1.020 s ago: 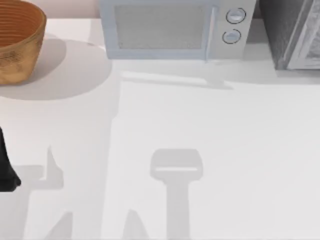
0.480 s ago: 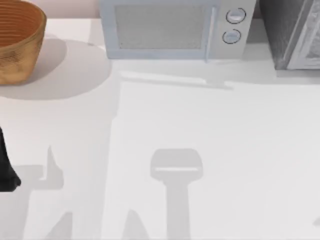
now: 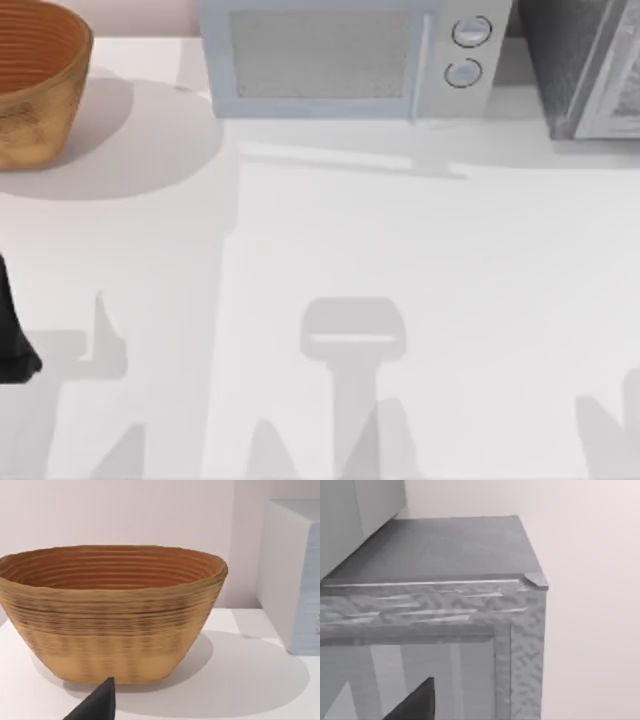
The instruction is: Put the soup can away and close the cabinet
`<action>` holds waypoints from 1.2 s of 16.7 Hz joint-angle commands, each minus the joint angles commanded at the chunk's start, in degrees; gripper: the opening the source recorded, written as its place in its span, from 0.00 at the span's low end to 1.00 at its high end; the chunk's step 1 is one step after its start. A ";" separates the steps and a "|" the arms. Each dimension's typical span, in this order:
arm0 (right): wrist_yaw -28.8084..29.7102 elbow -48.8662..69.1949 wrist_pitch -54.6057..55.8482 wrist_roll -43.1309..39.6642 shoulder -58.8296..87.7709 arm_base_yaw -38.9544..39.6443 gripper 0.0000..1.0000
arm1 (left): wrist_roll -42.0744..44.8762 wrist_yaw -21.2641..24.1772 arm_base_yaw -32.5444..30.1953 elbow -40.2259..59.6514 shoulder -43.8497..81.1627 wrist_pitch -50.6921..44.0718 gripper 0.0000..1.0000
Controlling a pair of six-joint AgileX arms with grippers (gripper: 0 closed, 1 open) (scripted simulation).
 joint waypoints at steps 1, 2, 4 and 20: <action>0.13 2.78 -3.01 -0.02 -0.77 0.17 1.00 | 0.00 0.00 0.00 0.00 0.00 0.00 1.00; 0.24 5.07 -5.43 -0.04 -1.43 0.32 1.00 | 0.00 0.00 0.00 0.00 0.00 0.00 1.00; 0.39 8.01 -8.46 -0.07 -2.31 0.52 1.00 | 0.00 0.00 0.00 0.00 0.00 0.00 1.00; 29.54 9.88 -11.07 0.20 -1.18 29.48 1.00 | 0.00 0.00 0.00 0.00 0.00 0.00 1.00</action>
